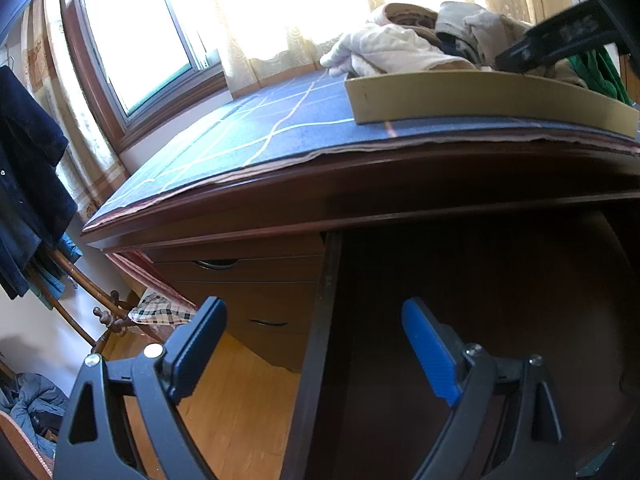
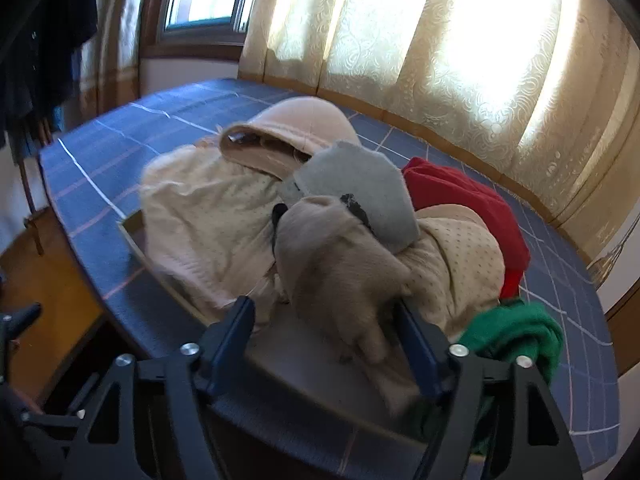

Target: Take underwear out of drawer

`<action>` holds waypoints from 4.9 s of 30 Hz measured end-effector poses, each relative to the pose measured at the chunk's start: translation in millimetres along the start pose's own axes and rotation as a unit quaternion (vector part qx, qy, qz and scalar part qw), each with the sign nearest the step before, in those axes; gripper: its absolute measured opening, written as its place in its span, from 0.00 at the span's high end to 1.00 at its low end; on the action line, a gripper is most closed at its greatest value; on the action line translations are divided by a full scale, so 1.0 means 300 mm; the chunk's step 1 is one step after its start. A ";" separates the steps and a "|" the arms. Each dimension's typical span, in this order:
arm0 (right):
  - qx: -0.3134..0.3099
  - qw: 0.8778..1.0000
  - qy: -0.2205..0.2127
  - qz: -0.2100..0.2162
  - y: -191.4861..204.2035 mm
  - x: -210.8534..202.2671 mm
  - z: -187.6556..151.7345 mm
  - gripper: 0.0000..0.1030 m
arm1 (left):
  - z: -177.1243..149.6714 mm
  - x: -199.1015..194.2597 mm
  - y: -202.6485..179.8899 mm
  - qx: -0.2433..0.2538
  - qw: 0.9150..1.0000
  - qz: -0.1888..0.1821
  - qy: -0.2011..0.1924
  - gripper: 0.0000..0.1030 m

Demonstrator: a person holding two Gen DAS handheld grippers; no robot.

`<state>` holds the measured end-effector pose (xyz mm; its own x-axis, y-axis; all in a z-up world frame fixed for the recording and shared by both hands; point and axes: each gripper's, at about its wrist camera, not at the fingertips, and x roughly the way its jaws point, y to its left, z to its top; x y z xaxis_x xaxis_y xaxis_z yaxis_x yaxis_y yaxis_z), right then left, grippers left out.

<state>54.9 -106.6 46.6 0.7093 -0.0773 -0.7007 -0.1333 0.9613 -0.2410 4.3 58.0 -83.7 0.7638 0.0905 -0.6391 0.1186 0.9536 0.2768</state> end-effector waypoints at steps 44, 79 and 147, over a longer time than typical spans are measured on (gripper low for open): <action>0.223 0.965 -0.137 -0.020 -0.190 -0.507 -0.505 0.24 | -0.007 -0.045 -0.018 0.018 0.999 0.013 -0.026 0.12; 0.205 0.953 -0.216 -0.051 -0.130 -0.709 -0.401 0.23 | 0.127 -0.407 0.043 -0.065 0.990 -0.078 -0.103 0.03; 0.226 0.934 -0.271 -0.051 -0.111 -0.785 -0.362 0.15 | 0.213 -0.651 0.044 -0.075 0.975 -0.081 -0.192 0.00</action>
<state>-182.9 -149.0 146.8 0.9651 -0.1473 -0.2168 0.1734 0.9790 0.1069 -102.6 34.6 90.6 0.9275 -0.1513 -0.3417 0.1851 0.9804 0.0683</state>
